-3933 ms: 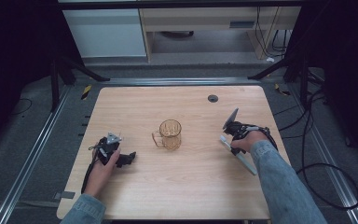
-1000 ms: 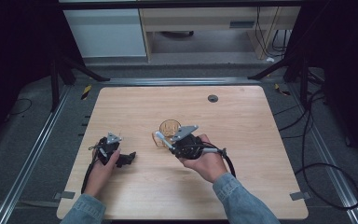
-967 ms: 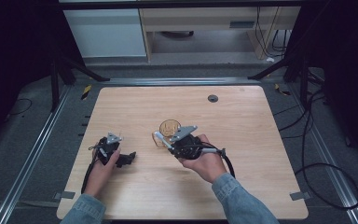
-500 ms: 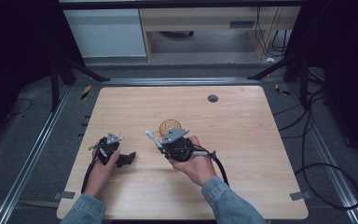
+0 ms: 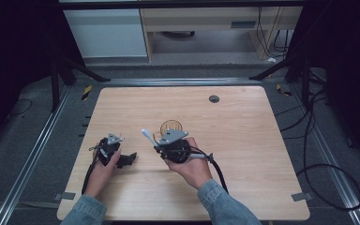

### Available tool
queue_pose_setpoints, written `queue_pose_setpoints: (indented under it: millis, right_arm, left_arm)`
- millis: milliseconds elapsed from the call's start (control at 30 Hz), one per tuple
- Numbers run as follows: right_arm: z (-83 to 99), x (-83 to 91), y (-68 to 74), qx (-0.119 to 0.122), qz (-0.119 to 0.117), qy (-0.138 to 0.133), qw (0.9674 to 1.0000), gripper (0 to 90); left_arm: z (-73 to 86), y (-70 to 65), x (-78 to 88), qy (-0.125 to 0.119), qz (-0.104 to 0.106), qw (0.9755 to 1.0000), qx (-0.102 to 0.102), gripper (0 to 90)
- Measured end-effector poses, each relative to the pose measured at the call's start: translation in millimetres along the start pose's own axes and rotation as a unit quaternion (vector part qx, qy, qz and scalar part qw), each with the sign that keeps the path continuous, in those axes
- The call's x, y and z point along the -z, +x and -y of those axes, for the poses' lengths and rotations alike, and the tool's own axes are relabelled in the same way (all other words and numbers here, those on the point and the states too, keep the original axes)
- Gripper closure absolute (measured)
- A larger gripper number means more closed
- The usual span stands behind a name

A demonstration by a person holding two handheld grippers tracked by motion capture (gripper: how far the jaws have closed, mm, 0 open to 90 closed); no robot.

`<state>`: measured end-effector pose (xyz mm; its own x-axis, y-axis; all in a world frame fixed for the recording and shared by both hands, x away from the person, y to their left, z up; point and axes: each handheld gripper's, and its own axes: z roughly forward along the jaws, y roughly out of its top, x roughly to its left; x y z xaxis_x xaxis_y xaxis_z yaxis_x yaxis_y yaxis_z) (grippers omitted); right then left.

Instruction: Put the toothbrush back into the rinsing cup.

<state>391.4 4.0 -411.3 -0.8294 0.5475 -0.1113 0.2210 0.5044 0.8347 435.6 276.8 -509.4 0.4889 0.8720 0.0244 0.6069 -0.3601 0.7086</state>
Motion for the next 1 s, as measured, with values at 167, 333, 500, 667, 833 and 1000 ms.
queue_pose_setpoints:
  millis: [167, 333, 500, 667, 833, 1000]
  right_arm:
    - [-1.2, 1.2, -0.1, -0.003, 0.005, -0.016, 0.9999, 79.2]
    - [-2.7, 3.5, -0.3, -0.012, 0.012, -0.038, 0.9991, 79.2]
    - [-4.9, 3.9, 0.4, -0.020, 0.015, -0.060, 0.9979, 79.2]
    - [-5.5, 2.0, 0.6, -0.028, 0.016, -0.072, 0.9969, 79.2]
    - [-5.8, 0.6, -0.4, -0.035, 0.021, -0.088, 0.9953, 79.2]
    - [-6.3, -0.8, -1.1, -0.039, 0.025, -0.098, 0.9941, 79.2]
  left_arm:
    - [0.0, -0.1, -0.1, -0.001, 0.000, 1.0000, 0.001, 0.0]
    - [0.0, -0.1, -0.2, -0.001, 0.000, 1.0000, 0.001, 0.0]
    - [-0.1, 0.0, -0.2, -0.001, 0.000, 1.0000, 0.001, 0.0]
    - [-0.1, 0.0, -0.2, -0.001, 0.000, 1.0000, 0.000, 0.0]
    - [-0.1, 0.1, -0.2, -0.001, 0.000, 1.0000, 0.000, 0.0]
    - [-0.1, -0.2, -0.5, -0.003, 0.000, 1.0000, 0.002, 0.0]
